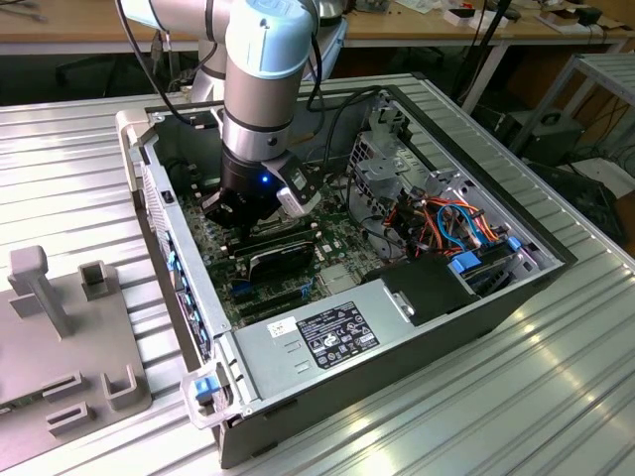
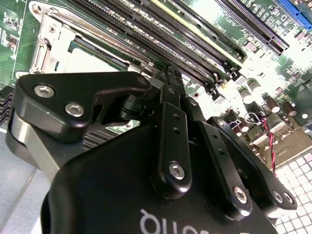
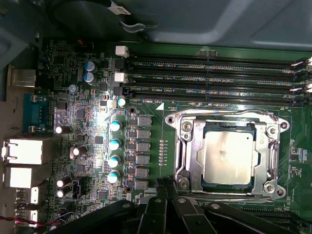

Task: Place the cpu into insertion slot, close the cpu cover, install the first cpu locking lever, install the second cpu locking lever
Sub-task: 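Install the second cpu locking lever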

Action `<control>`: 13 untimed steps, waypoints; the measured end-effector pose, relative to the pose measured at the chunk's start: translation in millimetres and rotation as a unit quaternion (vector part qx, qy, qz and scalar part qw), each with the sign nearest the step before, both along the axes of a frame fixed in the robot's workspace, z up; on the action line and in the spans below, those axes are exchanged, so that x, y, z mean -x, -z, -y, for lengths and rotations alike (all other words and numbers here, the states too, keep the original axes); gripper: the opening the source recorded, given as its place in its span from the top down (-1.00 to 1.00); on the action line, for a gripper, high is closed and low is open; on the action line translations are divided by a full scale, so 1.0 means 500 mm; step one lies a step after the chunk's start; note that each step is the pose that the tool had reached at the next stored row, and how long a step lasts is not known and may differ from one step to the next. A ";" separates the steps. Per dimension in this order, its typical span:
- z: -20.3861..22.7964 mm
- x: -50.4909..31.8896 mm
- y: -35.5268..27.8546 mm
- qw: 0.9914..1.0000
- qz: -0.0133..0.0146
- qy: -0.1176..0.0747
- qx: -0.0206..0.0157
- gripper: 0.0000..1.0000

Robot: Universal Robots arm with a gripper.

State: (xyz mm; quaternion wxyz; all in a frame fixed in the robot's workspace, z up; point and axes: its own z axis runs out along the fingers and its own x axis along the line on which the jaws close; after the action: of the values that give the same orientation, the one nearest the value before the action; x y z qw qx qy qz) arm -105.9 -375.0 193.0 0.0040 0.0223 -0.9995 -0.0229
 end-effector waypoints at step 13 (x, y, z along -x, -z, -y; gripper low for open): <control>0.0000 0.000 0.000 1.000 0.000 0.000 0.000 0.79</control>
State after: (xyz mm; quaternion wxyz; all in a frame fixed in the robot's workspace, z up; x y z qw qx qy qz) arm -105.9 -375.0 193.0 0.0040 0.0223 -0.9995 -0.0229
